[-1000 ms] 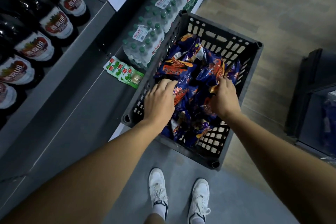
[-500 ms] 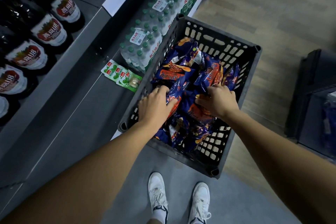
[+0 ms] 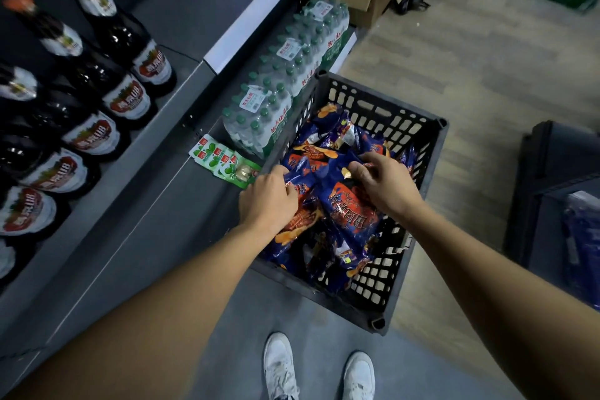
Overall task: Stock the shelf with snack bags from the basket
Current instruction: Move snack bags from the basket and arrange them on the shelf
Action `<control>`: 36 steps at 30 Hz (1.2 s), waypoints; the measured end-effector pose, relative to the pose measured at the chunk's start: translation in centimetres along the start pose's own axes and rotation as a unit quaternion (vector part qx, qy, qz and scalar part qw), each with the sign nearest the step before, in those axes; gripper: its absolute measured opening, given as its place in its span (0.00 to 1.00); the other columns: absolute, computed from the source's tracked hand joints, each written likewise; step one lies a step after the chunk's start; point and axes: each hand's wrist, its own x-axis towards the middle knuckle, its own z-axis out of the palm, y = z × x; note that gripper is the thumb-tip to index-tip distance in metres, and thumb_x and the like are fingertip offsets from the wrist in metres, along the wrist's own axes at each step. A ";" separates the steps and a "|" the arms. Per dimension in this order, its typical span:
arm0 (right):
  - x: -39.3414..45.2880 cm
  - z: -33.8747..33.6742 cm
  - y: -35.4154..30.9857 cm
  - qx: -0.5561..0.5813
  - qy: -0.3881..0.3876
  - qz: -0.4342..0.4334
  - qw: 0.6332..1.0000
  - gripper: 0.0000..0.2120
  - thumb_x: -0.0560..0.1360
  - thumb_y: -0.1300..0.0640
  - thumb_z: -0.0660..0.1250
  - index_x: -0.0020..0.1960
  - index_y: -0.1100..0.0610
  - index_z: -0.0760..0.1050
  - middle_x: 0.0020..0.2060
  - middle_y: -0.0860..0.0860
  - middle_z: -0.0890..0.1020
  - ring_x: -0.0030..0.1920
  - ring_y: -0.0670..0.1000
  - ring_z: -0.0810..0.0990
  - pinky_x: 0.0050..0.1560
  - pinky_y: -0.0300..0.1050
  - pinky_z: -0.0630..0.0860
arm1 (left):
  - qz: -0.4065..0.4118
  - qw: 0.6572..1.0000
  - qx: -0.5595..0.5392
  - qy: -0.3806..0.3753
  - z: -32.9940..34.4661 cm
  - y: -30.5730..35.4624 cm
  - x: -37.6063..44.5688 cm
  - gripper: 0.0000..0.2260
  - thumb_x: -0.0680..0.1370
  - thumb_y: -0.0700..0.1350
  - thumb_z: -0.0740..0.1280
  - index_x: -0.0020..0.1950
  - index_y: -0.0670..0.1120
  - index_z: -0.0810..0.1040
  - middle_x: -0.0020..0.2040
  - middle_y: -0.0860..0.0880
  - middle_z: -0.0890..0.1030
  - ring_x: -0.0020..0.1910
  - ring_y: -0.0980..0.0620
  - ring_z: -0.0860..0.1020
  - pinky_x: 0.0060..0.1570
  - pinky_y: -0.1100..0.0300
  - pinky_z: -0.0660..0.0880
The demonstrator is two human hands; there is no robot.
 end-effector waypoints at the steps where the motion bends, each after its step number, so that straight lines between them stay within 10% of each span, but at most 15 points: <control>1: -0.3 -0.7 -0.8 0.013 0.003 -0.003 1.000 0.23 0.80 0.42 0.61 0.69 0.55 0.71 0.61 0.56 0.79 0.58 0.55 0.79 0.56 0.57 0.79 | 0.007 1.000 -0.006 -0.004 -0.8 0.2 -0.1 0.14 0.80 0.48 0.63 0.65 0.50 0.73 0.51 0.47 0.82 0.50 0.43 0.80 0.46 0.52 0.73; 8: -2.5 -6.0 -6.8 0.056 0.042 -0.021 0.997 0.17 0.80 0.47 0.63 0.64 0.55 0.71 0.52 0.49 0.77 0.50 0.50 0.78 0.45 0.43 0.76 | 0.014 0.994 -0.107 -0.023 -8.0 2.6 -0.5 0.11 0.78 0.50 0.67 0.60 0.54 0.76 0.52 0.52 0.82 0.50 0.47 0.80 0.50 0.53 0.77; 18: -6.5 -13.0 -14.9 0.184 0.108 -0.033 0.976 0.08 0.79 0.53 0.65 0.56 0.52 0.70 0.48 0.52 0.83 0.46 0.51 0.83 0.52 0.57 0.80 | 0.071 0.976 -0.204 0.006 -22.2 3.6 -3.1 0.08 0.78 0.45 0.68 0.56 0.50 0.79 0.52 0.52 0.80 0.51 0.53 0.77 0.54 0.55 0.75; 26: -9.6 -14.1 -26.0 0.263 0.019 -0.166 0.950 0.24 0.79 0.62 0.59 0.70 0.42 0.67 0.37 0.50 0.77 0.29 0.51 0.70 0.31 0.47 0.69 | -0.021 0.975 -0.170 0.142 -32.7 1.0 -9.3 0.04 0.75 0.50 0.68 0.49 0.54 0.78 0.49 0.53 0.83 0.51 0.50 0.81 0.52 0.50 0.78; 31: -13.3 -11.6 -32.3 0.298 -0.032 -0.173 0.938 0.12 0.82 0.56 0.58 0.64 0.50 0.73 0.36 0.54 0.80 0.34 0.54 0.76 0.36 0.53 0.74 | -0.097 0.955 -0.141 0.244 -36.7 -1.1 -15.7 0.06 0.75 0.52 0.64 0.51 0.58 0.76 0.50 0.53 0.83 0.50 0.47 0.80 0.51 0.50 0.78; 36: -18.6 -8.1 -36.4 0.357 -0.126 -0.171 0.910 0.20 0.76 0.42 0.69 0.60 0.54 0.72 0.47 0.53 0.84 0.46 0.52 0.84 0.50 0.58 0.82 | -0.184 0.908 -0.141 0.348 -38.3 -3.0 -22.5 0.09 0.79 0.51 0.63 0.59 0.54 0.74 0.54 0.50 0.81 0.52 0.45 0.80 0.52 0.49 0.77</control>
